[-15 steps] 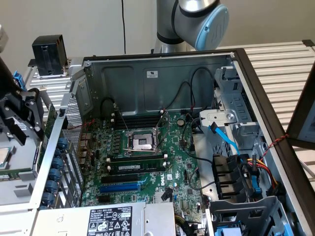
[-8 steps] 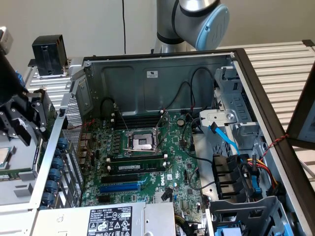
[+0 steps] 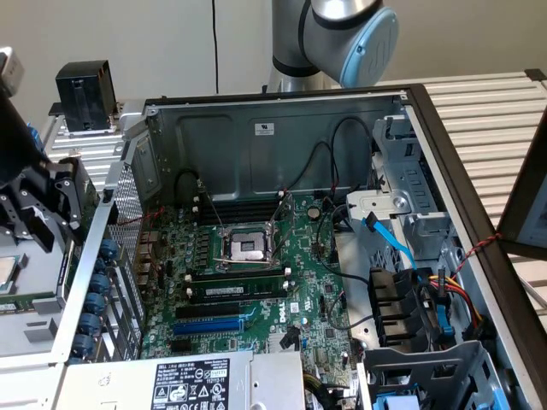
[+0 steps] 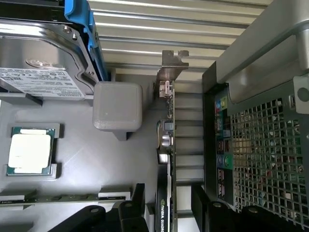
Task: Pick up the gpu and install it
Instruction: 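Pick up the gpu and move the gpu toward the slot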
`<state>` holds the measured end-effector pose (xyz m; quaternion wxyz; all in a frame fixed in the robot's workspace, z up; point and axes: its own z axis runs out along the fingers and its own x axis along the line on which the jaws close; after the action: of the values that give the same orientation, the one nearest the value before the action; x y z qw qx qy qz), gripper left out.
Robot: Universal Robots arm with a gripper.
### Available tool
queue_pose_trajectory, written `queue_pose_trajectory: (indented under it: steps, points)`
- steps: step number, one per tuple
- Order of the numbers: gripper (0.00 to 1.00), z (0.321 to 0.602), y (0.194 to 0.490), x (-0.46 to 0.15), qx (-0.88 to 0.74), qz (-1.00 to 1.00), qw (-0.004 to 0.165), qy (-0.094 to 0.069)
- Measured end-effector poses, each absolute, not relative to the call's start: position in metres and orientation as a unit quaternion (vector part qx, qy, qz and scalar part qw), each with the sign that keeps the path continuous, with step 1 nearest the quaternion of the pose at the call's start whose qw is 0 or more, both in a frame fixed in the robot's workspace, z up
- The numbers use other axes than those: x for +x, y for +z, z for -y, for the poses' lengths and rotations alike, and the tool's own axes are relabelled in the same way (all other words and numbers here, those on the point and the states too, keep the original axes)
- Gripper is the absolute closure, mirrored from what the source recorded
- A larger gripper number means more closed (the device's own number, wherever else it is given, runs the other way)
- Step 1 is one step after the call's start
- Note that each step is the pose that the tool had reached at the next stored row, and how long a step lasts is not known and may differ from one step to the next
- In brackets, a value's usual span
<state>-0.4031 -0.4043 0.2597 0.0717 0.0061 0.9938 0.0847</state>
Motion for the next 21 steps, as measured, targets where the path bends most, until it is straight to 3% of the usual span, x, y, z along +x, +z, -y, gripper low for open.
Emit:
queue_pose_trajectory:
  steps: [3,21]
  points:
    - [0.49,0.403,0.257,-0.403,0.007,-0.994,0.072,0.078]
    - [0.49,0.395,0.236,-0.399,0.019,-0.995,0.065,0.071]
